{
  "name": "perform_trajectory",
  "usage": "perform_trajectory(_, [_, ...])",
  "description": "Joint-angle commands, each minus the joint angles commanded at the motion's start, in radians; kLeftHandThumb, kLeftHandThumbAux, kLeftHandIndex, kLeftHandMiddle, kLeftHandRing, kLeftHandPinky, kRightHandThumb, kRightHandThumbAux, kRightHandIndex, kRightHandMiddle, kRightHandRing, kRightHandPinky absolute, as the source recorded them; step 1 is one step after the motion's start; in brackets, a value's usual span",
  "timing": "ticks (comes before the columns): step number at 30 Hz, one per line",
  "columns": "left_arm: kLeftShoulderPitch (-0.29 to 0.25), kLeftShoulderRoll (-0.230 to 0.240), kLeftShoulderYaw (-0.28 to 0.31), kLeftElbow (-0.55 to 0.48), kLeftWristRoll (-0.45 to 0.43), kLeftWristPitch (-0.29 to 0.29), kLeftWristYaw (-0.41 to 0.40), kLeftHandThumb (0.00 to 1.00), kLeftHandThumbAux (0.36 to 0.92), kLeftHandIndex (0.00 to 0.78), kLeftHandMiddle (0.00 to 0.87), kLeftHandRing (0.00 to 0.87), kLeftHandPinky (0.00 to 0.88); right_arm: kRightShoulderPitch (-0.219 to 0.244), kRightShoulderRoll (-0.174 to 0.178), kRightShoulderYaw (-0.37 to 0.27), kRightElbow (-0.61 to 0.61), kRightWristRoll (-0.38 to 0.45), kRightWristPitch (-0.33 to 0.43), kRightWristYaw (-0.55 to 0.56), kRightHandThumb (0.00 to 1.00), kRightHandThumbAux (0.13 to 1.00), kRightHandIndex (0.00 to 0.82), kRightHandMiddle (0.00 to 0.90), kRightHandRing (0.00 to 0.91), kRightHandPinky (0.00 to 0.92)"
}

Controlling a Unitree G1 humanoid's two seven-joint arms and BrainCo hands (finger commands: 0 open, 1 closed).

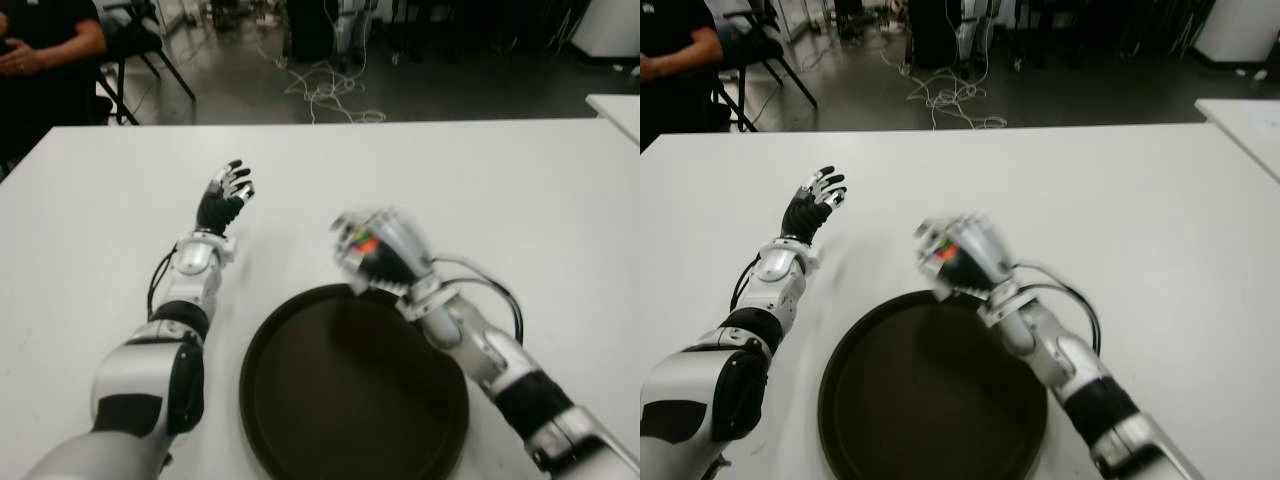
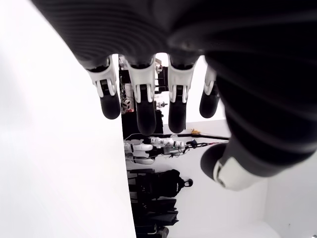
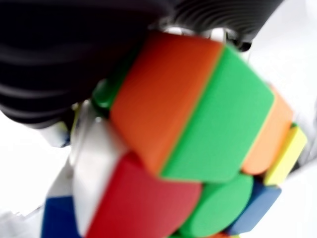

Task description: Pick up the Rubik's Cube and put it in the plate

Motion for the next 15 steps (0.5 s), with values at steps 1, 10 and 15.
perform_trajectory(1, [0.001, 0.000, -0.001, 0.000, 0.001, -0.002, 0.003, 0.077, 0.679, 0.122, 0.172, 0.133, 0.104, -0.006, -0.009, -0.001, -0.002, 0.025, -0.009, 0.041, 0.824, 0.701, 0.367, 0.491, 0.477, 0.483])
perform_trajectory(10, [0.001, 0.002, -0.010, 0.000, 0.012, -0.001, 0.018, 0.068, 0.670, 0.125, 0.175, 0.139, 0.112, -0.010, -0.052, -0.022, -0.023, 0.110, -0.017, 0.224, 0.825, 0.701, 0.375, 0.477, 0.447, 0.448])
perform_trajectory(15, [0.001, 0.004, -0.009, -0.001, 0.009, -0.003, 0.012, 0.060, 0.662, 0.115, 0.172, 0.136, 0.105, 0.002, -0.059, -0.045, -0.062, 0.124, 0.005, 0.294, 0.828, 0.698, 0.391, 0.466, 0.429, 0.435])
